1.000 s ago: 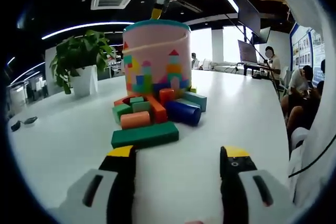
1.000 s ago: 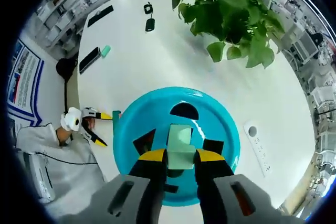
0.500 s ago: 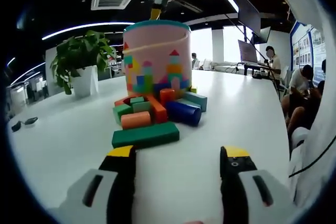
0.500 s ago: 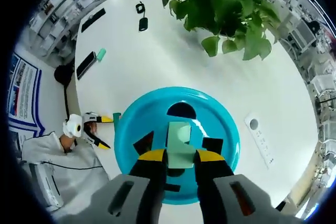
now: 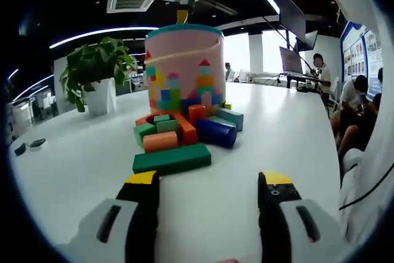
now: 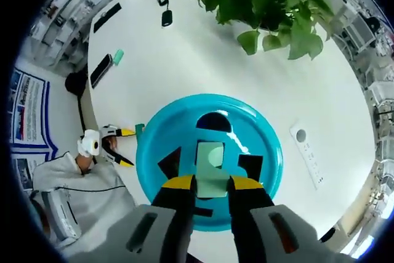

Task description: Arrange the toys in the designated storage area by placing each visible toy with the group until no toy remains scattered across the table.

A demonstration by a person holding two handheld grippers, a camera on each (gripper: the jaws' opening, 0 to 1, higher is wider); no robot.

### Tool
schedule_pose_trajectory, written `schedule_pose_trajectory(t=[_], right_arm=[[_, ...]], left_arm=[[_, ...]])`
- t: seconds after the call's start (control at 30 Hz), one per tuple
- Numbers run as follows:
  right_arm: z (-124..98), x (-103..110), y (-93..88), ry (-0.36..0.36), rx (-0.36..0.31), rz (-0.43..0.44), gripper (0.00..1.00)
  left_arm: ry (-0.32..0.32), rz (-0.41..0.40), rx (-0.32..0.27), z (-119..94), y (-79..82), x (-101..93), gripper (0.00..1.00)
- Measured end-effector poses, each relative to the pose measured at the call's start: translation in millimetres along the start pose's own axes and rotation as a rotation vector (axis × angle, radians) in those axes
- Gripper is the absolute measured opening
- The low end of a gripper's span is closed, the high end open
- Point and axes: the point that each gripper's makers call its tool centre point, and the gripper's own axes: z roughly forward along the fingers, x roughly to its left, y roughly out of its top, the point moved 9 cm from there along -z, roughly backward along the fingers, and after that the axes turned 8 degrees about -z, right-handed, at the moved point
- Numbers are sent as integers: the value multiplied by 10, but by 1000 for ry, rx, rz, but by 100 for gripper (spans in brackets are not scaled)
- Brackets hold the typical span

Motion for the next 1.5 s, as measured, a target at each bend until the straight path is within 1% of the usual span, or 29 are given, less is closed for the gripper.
schedule_pose_trajectory(t=[0.13, 0.3, 0.43, 0.5, 0.63, 0.8, 0.9, 1.03, 1.07, 1.1, 1.2, 1.3, 1.37, 1.4, 1.43, 1.5], right_arm=[[7, -10, 54, 15, 59, 8, 20], [21, -7, 102, 17, 101, 14, 20], [52, -17, 118, 11, 109, 12, 20], [96, -23, 108, 9, 110, 17, 20], [143, -25, 94, 21, 90, 12, 20], [160, -36, 90, 15, 84, 6, 20], [219, -13, 114, 19, 70, -21, 20], [287, -12, 113, 21, 58, -27, 20], [312, -8, 115, 24, 45, -35, 20], [314, -10, 114, 23, 46, -41, 20], [281, -26, 99, 23, 21, -58, 20], [286, -52, 83, 19, -1, -57, 21], [290, -53, 82, 26, -27, -59, 21], [293, -54, 81, 30, -40, -60, 22], [279, -60, 70, 30, -36, -57, 23], [276, -56, 64, 25, -50, -70, 28]], left_arm=[[-4, -1, 1, 2, -2, 1, 67], [-4, -3, -2, 0, -2, 1, 67], [-6, -2, -1, 1, -1, -9, 67], [-8, -1, 0, 4, 16, -52, 67], [-11, 1, 2, 7, 13, -61, 67], [-11, -1, 3, 3, 11, -60, 67], [-9, -2, 3, -1, 12, -64, 67], [-9, -3, 3, -5, 12, -67, 67], [-10, -4, 3, -6, 12, -66, 67], [-11, -4, 3, -6, 11, -65, 67], [-14, -6, 4, -6, 11, -66, 67], [-14, -8, 5, -7, 12, -66, 67], [-14, -8, 5, -8, 13, -66, 67], [-13, -8, 6, -9, 13, -66, 67], [-13, -9, 6, -9, 13, -64, 67], [-13, -9, 6, -7, 12, -62, 67]])
